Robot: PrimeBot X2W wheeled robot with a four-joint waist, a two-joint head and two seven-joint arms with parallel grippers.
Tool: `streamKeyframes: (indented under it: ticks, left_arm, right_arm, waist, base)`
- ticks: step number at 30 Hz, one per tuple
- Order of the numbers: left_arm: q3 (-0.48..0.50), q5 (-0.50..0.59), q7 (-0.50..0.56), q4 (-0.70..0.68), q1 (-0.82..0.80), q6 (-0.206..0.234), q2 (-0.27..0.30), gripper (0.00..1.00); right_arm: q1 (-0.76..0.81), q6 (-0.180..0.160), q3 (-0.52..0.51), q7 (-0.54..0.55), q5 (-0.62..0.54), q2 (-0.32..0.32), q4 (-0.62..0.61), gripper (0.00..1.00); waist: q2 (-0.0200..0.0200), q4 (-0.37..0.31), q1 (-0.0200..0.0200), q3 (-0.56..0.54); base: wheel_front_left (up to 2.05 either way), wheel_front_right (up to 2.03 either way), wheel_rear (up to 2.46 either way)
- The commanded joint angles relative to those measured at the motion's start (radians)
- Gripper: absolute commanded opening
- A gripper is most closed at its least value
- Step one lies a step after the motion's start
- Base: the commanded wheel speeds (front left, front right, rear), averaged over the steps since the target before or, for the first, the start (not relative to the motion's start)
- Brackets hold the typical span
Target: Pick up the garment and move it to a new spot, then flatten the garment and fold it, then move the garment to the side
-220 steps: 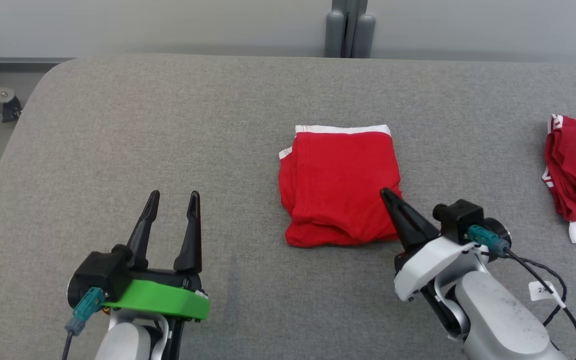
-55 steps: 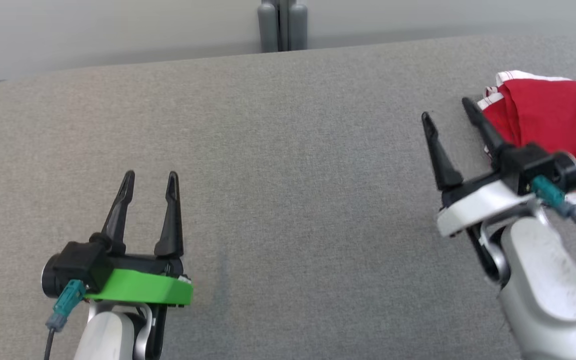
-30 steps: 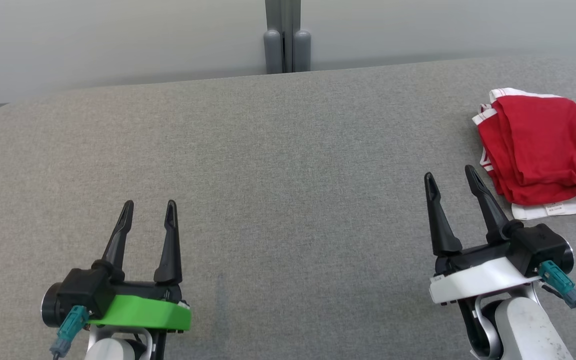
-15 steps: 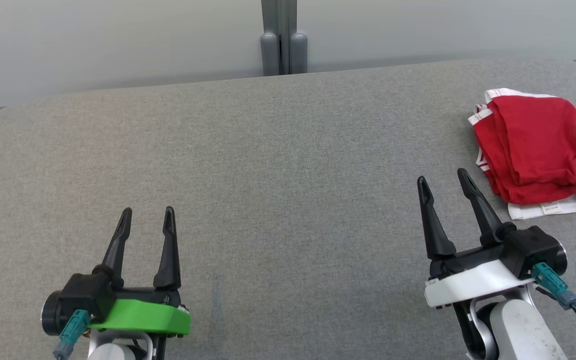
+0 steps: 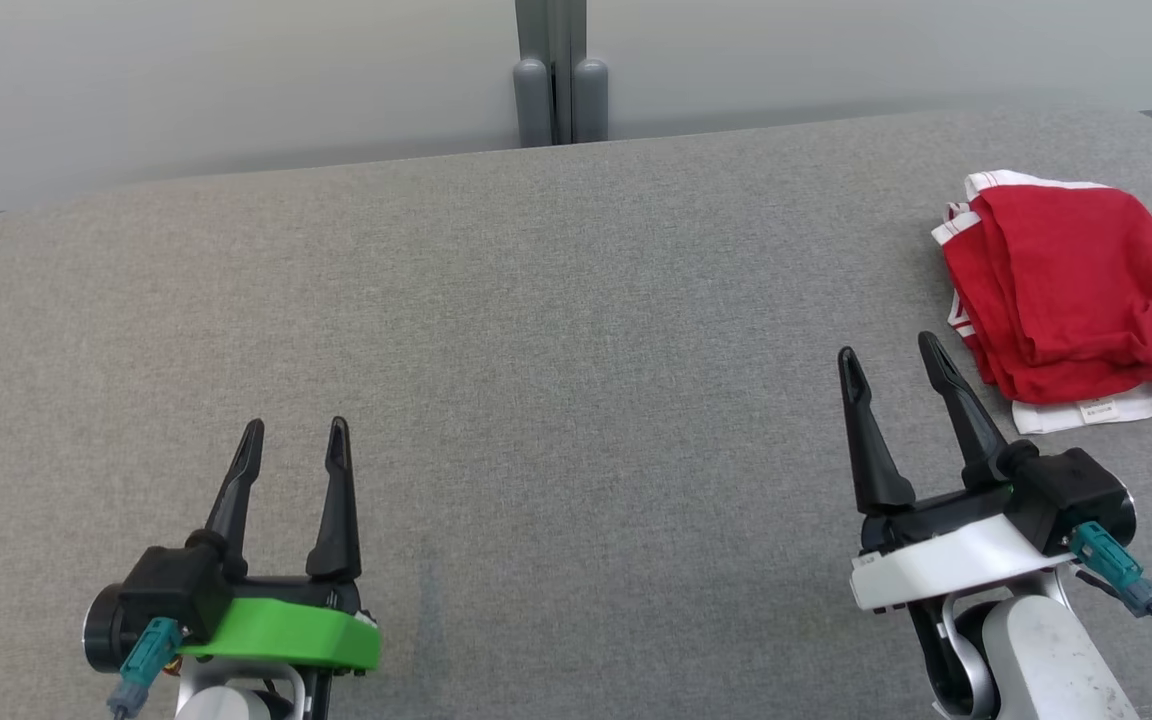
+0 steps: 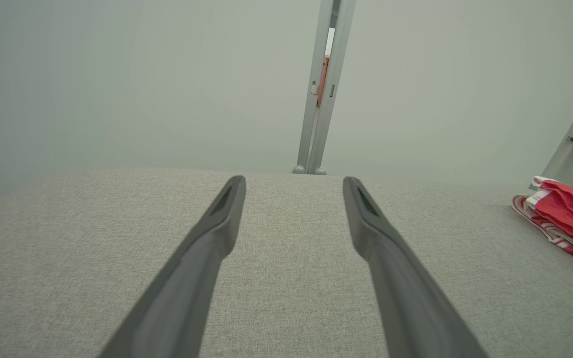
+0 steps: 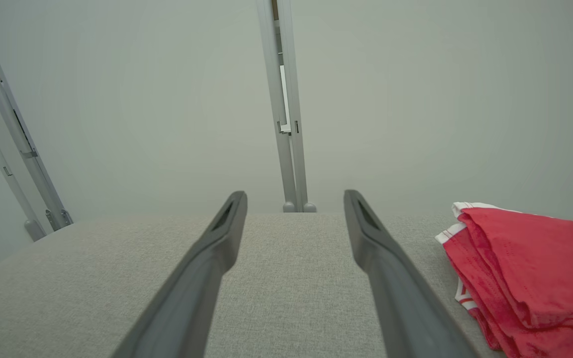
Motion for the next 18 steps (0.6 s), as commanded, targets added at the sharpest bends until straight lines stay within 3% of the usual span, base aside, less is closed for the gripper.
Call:
streamKeyframes:
  ticks: [1,15,16,18]
  left_arm:
    - [0.004,-0.008,0.000,-0.001,-0.014,-0.006,0.002,1.00]
    - [0.038,-0.049,0.000,-0.024,-0.005,-0.003,0.002,1.00]
    - [0.033,-0.049,0.000,-0.021,-0.001,-0.005,0.000,0.00]
    - [0.031,-0.052,0.001,-0.005,0.007,-0.006,-0.001,0.00]
  right_arm:
    - [-0.011,0.000,0.002,-0.002,0.003,-0.001,-0.006,1.00]
    - [-0.016,0.000,0.022,-0.002,0.004,-0.001,-0.008,1.00]
    - [-0.005,0.000,0.022,0.000,0.001,0.000,-0.002,0.00]
    - [0.008,0.000,0.023,0.000,0.002,0.001,0.013,0.00]
  waist:
    - [0.0000,0.000,0.0000,0.002]
    - [0.0000,0.008,0.0000,-0.007]
    - [0.0000,0.008,0.0000,-0.007]
    - [0.0000,0.008,0.0000,-0.007]
  base:
    - [0.00,0.00,0.00]
    - [0.00,0.00,0.00]
    - [0.00,0.00,0.00]
    - [0.00,0.00,0.00]
